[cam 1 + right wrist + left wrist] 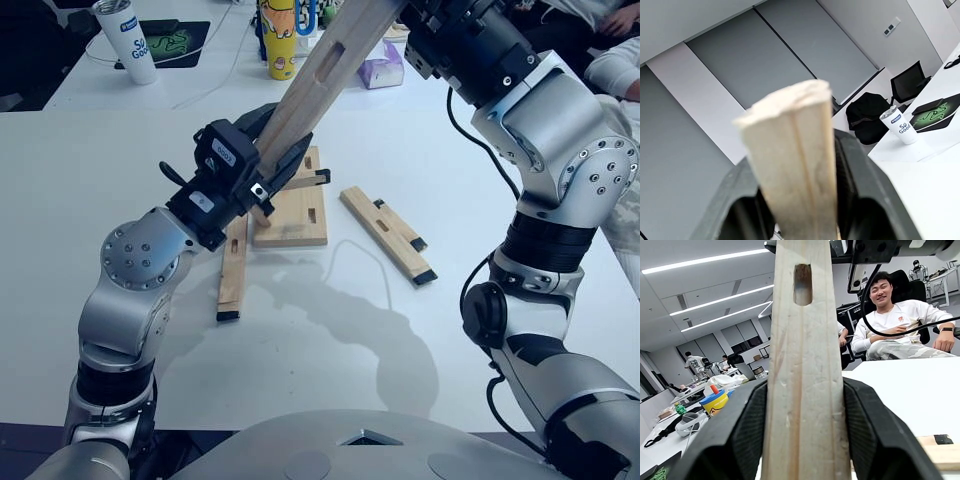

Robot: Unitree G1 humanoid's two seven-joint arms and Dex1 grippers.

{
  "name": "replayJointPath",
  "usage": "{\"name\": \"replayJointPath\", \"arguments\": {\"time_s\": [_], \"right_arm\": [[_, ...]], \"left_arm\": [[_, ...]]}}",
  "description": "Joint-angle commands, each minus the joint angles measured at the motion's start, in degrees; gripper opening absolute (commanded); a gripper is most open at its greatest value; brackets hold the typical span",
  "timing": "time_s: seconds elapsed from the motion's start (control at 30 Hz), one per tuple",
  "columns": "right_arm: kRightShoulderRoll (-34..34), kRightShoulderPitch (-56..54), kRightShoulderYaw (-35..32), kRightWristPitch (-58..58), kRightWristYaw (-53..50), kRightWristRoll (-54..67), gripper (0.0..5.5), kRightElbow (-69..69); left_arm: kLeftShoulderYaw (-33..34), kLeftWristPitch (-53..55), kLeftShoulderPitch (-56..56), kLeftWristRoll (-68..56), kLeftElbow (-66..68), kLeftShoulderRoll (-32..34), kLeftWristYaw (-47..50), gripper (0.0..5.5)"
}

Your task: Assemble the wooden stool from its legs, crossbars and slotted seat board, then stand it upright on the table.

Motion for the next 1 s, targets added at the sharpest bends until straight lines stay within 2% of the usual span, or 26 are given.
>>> {"name": "replayJointPath", "arguments": {"time_s": [0.03,0.33,0.37,0.63,0.83,1.0], "right_arm": [[-0.01,0.59,0.84,-0.22,0.62,0.81,1.20,-0.96],[-0.39,1.57,1.29,-1.31,0.57,-1.00,1.19,-0.64],[-0.55,1.84,1.15,-1.62,0.46,-1.56,1.19,-0.48],[-1.76,2.08,-0.23,-3.70,1.36,-5.00,1.03,0.67],[-4.13,1.06,-2.61,-6.49,3.93,-12.33,1.03,4.84],[-5.48,1.41,-2.71,-10.10,6.15,-22.83,1.03,8.46]], "left_arm": [[0.54,0.20,-0.37,1.46,0.71,0.14,0.52,2.05],[2.07,-0.87,-0.64,2.04,1.12,-0.75,1.60,2.05],[2.24,-0.94,-0.64,2.11,1.13,-0.70,1.59,2.41],[2.87,-0.87,-0.92,1.90,1.23,-1.14,1.32,3.46],[5.62,-0.62,-1.88,-0.42,1.50,-3.35,2.79,3.46],[10.69,0.81,-3.52,-5.99,0.97,-6.66,5.67,3.46]]}}
